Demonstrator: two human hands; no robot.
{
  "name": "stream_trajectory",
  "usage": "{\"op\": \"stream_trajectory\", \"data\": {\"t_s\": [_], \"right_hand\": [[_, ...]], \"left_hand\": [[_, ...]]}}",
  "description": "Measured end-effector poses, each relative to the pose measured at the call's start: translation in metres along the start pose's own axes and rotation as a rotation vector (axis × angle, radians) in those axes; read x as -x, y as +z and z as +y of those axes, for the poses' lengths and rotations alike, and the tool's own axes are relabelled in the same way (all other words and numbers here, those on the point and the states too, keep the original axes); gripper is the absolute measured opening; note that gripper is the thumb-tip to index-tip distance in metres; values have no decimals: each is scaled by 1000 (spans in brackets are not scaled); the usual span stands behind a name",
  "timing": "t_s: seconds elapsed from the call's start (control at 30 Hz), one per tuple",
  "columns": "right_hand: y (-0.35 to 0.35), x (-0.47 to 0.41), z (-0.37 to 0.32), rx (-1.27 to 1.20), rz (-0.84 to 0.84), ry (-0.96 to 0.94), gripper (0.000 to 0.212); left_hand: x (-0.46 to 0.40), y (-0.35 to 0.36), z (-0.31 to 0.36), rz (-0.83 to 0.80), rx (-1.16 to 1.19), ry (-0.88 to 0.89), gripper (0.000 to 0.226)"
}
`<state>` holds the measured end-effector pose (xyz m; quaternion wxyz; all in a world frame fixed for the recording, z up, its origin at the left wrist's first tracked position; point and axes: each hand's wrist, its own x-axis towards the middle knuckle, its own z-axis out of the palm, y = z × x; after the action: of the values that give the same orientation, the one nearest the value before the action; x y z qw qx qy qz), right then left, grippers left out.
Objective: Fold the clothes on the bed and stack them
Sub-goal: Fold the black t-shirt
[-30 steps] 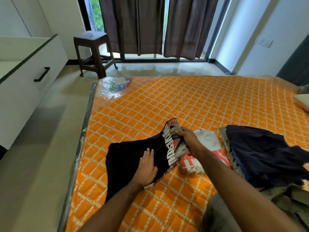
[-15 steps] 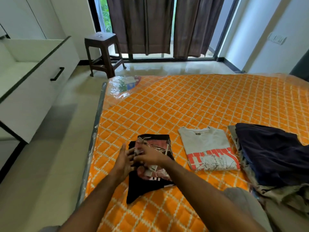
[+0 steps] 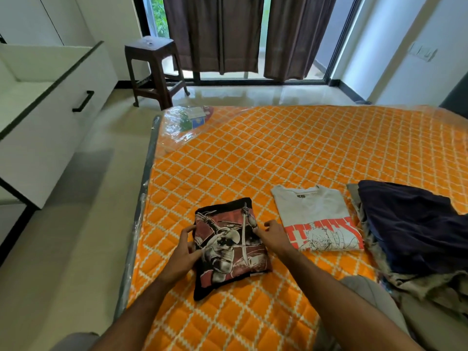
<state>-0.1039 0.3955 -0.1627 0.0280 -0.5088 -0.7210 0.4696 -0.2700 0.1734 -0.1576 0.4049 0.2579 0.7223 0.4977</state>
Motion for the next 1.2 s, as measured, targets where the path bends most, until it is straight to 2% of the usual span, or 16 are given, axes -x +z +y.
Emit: {"op": "stream_trajectory", "data": {"t_s": [0.1,0.17,0.23,0.33,0.43,0.5,0.53,0.6,0.7,0.77,0.83,0.93,1.03,1.1,1.17,1.2], "right_hand": [[7,5,1,-164,-148,33,33],[12,7,2,-241,-194,48,42],[12,9,0,-317,-233,63,53],[10,7,-1,-406,-351,70,50],[6,10,-18,-489,-403,57,45],[-1,10,-44,-441,-364,-6,45],[-7,11,-59,-385,-347,-61,44],[-21,13,-95,-224,-340,-232,41],[-43,23,-141,137,-343,-548,48],[-49,35,-157,436,-260,-823,52],[-45,49,-154,688,-113,-1081,50],[-20,61,-114,943,-95,-1207,51],[11,64,-52,1032,-359,-1070,50],[23,65,-16,923,-525,-905,44],[26,64,7,691,-495,-763,33],[26,60,15,569,-397,-698,26]], "left_hand": [[-5,-4,-3,-67,-220,66,89],[-15,-7,-13,104,-567,153,101],[-23,-6,-19,225,-900,276,98],[-27,-1,-17,57,-1028,320,74],[-31,11,-17,-96,-830,72,83],[-31,22,0,-62,-496,-69,91],[-29,27,12,-59,-299,-115,86],[-29,29,41,-94,139,-187,80],[-31,15,69,-209,797,-147,93],[-30,-4,79,-167,992,-98,96],[-28,-24,78,-80,988,-105,91],[-17,-40,53,-85,844,-141,78],[6,-36,19,-146,565,-280,50],[18,-32,-5,-17,371,-344,46],[15,-32,-25,118,325,-335,55],[12,-32,-28,144,303,-327,57]]}}
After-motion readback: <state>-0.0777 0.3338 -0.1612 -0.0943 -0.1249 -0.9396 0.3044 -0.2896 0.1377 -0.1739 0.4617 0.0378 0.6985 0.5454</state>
